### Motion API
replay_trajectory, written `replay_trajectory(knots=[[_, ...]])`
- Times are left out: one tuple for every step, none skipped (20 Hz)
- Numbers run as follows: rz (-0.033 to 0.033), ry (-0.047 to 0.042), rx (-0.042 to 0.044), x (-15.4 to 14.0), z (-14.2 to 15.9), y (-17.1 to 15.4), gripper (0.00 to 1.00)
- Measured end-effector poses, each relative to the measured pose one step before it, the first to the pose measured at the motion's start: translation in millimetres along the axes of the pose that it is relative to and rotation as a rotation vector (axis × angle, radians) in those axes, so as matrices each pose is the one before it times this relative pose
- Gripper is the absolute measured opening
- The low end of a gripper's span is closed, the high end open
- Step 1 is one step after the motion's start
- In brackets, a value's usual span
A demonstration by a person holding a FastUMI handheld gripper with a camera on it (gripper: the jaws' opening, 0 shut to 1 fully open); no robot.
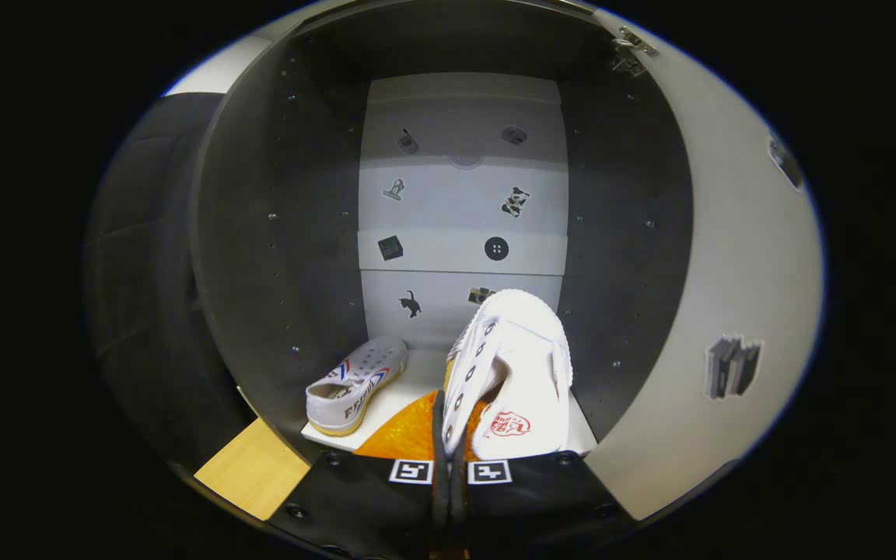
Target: Open the shoe cabinet door, grab the shoes and put them into the shoe cabinet, then close the shoe cabinet door.
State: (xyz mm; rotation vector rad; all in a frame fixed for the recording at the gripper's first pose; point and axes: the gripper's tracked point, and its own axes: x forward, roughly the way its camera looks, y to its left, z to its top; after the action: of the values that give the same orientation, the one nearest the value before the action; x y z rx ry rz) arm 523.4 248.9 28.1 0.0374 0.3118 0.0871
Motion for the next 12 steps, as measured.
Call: replay_trajectory(knots=[[-0.00178,-0.00077,0.00064,10.4,5.07,-0.9,0.02],[-0.00282,-0.00011,0.00016,11.4,4.5,-0.91,0.02],[-0.00431,0.0058,-0.00308,8.43,0.84,-1.88,0.02],[-0.00513,0.00722,-0.00458,10.84,2.87,-1.78,0.02],[-0.00233,0.00841,-0.00931,11.75,1.94,-1.33,0.02],[0.00029,0.01069,-0.0138,10.98,0.24,0.03,0.02],[0.0001,0.00916,-0.0158,10.39,0.54,0.01,0.02],[0.00007,0.00921,-0.02097,11.32,-0.25,0.12,0.02],[-0.00148,0.01026,-0.0212,10.88,-1.41,0.19,0.02],[-0.00051,0.01383,-0.02015,10.33,-3.14,1.15,0.02],[0.00215,0.01795,-0.01471,9.66,-3.94,1.22,0.02],[0.0027,0.02065,-0.0033,8.93,-5.4,1.8,0.02]])
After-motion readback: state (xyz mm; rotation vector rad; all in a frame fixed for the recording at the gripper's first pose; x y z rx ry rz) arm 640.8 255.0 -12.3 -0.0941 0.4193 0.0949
